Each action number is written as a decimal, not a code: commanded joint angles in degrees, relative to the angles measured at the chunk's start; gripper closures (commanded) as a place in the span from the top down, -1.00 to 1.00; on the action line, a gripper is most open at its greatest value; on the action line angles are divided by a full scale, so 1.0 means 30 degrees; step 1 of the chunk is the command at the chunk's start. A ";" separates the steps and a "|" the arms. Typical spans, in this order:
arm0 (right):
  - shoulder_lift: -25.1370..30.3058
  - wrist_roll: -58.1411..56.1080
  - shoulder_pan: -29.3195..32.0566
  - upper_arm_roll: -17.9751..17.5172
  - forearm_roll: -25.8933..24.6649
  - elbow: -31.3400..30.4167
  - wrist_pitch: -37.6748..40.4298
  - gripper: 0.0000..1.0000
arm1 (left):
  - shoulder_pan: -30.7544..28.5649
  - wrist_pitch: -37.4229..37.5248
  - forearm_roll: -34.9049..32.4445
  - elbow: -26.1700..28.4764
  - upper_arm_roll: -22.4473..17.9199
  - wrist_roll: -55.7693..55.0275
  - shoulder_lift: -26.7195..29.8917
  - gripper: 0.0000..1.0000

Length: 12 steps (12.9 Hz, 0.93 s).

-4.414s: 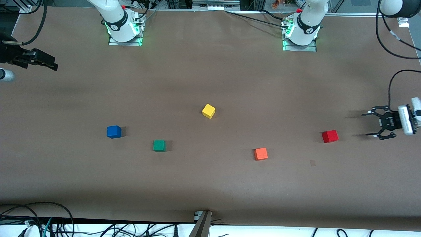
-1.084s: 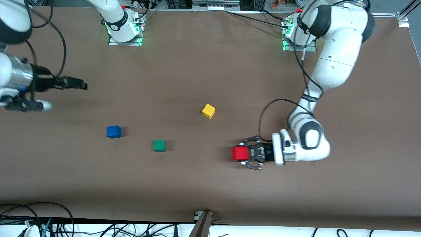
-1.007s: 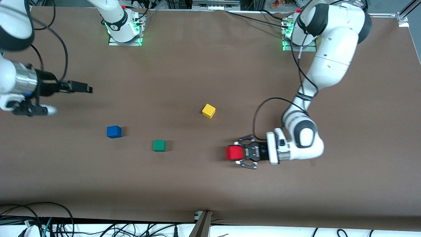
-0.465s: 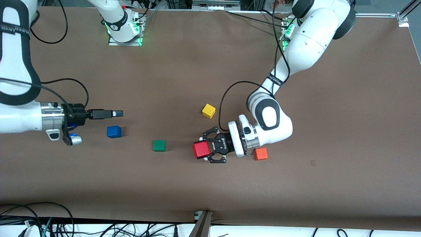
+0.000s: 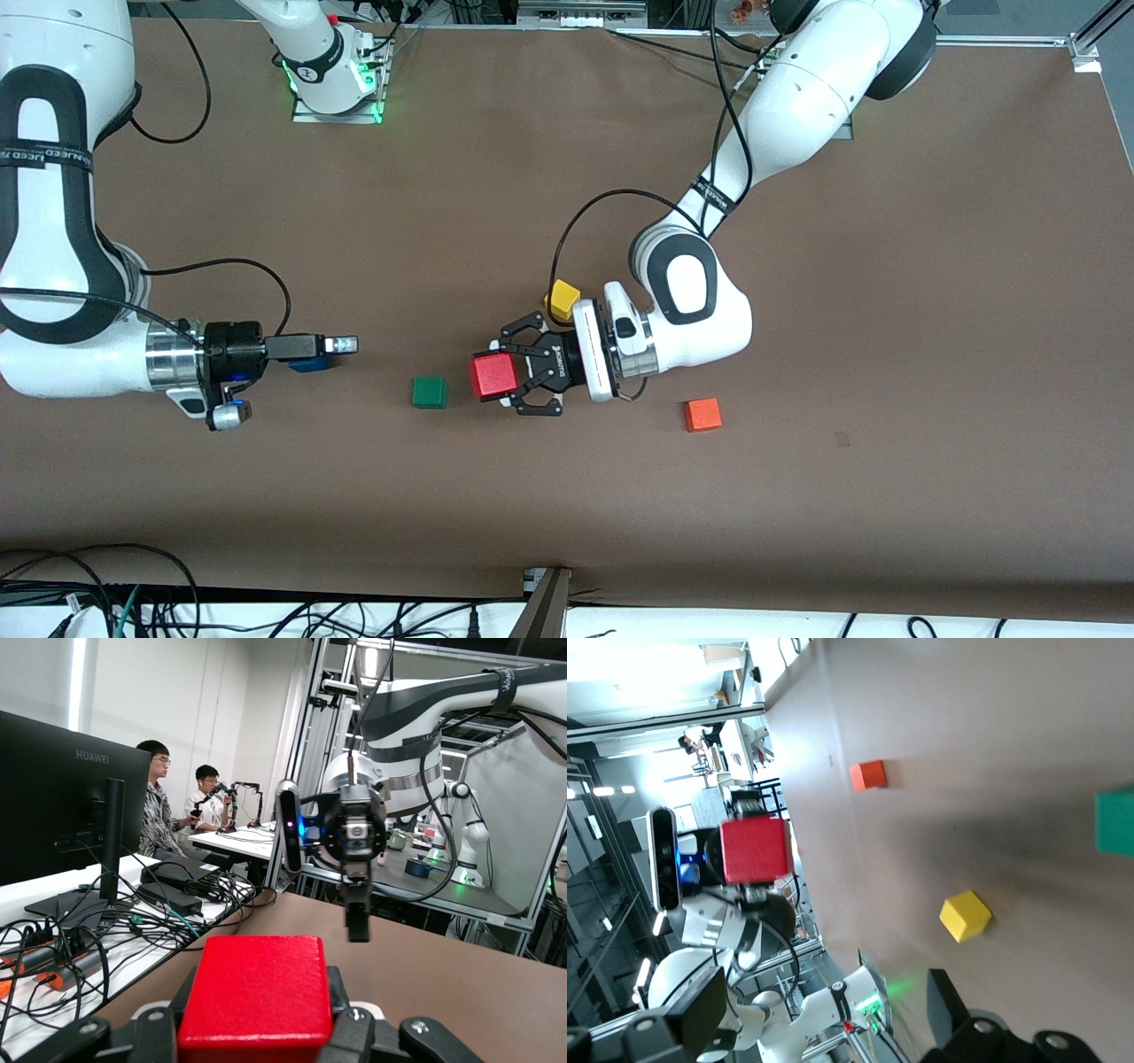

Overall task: Pass red block to right arm, stack on blue
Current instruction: 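Grasp the red cube with the right gripper beside the left gripper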

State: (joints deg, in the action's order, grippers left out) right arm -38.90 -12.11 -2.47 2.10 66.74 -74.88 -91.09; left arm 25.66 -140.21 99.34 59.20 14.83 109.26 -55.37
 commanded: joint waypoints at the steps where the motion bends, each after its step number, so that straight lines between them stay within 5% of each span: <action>1: -0.1066 -0.0210 -0.0640 -0.0231 0.0455 0.2019 -0.1067 1.00 | 0.0762 -0.1395 0.0549 -0.0777 0.0126 -0.0499 -0.0029 -1.00; 12: -0.0950 -0.0212 -0.2544 -0.1141 0.0516 0.2782 -0.4766 1.00 | 0.2375 -0.3301 0.0578 -0.2008 0.0067 -0.1291 -0.0088 -1.00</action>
State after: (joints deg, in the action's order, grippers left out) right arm -41.04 -12.68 -9.19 -1.12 67.38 -68.16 -105.17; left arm 31.96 -148.76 99.35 54.88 15.30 105.80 -55.35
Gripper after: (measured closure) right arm 0.000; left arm 0.441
